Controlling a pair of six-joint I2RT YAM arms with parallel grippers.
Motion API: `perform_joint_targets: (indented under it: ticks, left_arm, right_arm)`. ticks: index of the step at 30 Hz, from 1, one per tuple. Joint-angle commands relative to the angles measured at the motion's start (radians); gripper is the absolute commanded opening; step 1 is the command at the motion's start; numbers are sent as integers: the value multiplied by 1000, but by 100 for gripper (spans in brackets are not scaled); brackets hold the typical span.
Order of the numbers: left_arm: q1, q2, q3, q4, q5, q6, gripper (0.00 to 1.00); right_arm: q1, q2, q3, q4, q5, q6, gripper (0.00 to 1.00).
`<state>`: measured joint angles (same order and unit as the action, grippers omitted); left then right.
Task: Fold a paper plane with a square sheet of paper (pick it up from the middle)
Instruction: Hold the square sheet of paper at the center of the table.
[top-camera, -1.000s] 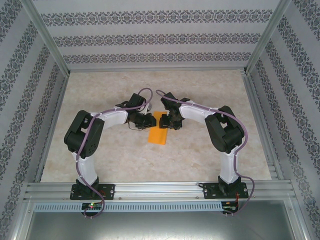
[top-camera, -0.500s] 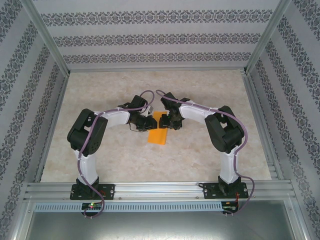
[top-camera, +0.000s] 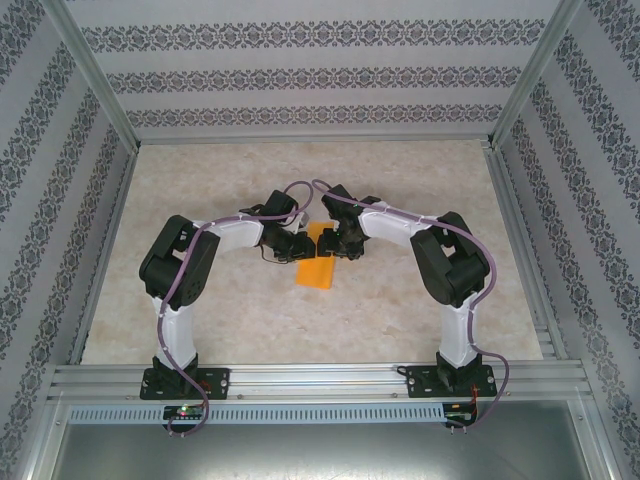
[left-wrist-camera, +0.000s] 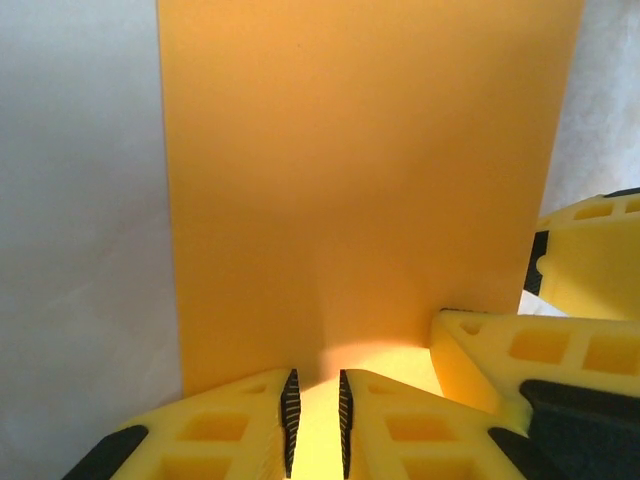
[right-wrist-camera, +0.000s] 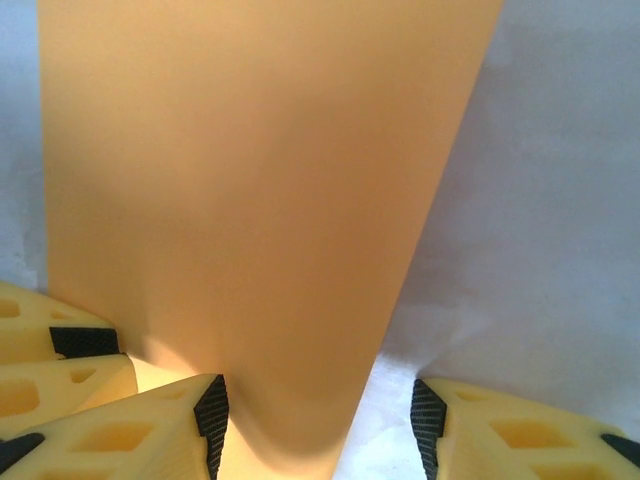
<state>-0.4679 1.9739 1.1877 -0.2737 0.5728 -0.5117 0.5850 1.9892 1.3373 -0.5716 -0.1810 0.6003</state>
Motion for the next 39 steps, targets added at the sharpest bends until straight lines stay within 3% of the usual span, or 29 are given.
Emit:
perform_joint_targets:
  ticks: [1, 7, 12, 14, 18, 21, 25, 32, 39]
  left_arm:
    - [-14, 57, 4, -69, -85, 50, 23]
    - [-15, 75, 7, -79, -105, 63, 23]
    - [-17, 80, 6, -92, -118, 73, 23]
    - [-18, 79, 6, -97, -120, 75, 23]
    - [-17, 81, 10, -106, -124, 81, 23]
    - [-17, 80, 10, -108, -124, 80, 23]
    - [-17, 85, 12, -108, -122, 82, 23]
    - [-18, 89, 20, -116, -120, 84, 23]
    - [-17, 89, 12, -115, -120, 85, 23]
  right_arm:
    - [-6, -22, -53, 102, -12, 15, 56]
    - [-28, -133, -152, 181, -77, 55, 54]
    - [-42, -148, -227, 342, -227, 164, 31]
    - [-41, -148, -236, 378, -251, 189, 29]
    - [-38, -176, -222, 338, -243, 177, 29]
    - [-40, -213, -213, 252, -195, 128, 38]
    - [-50, -245, -233, 244, -194, 132, 40]
    - [-46, -181, -244, 413, -308, 234, 30]
    - [-68, -122, -237, 405, -286, 215, 24]
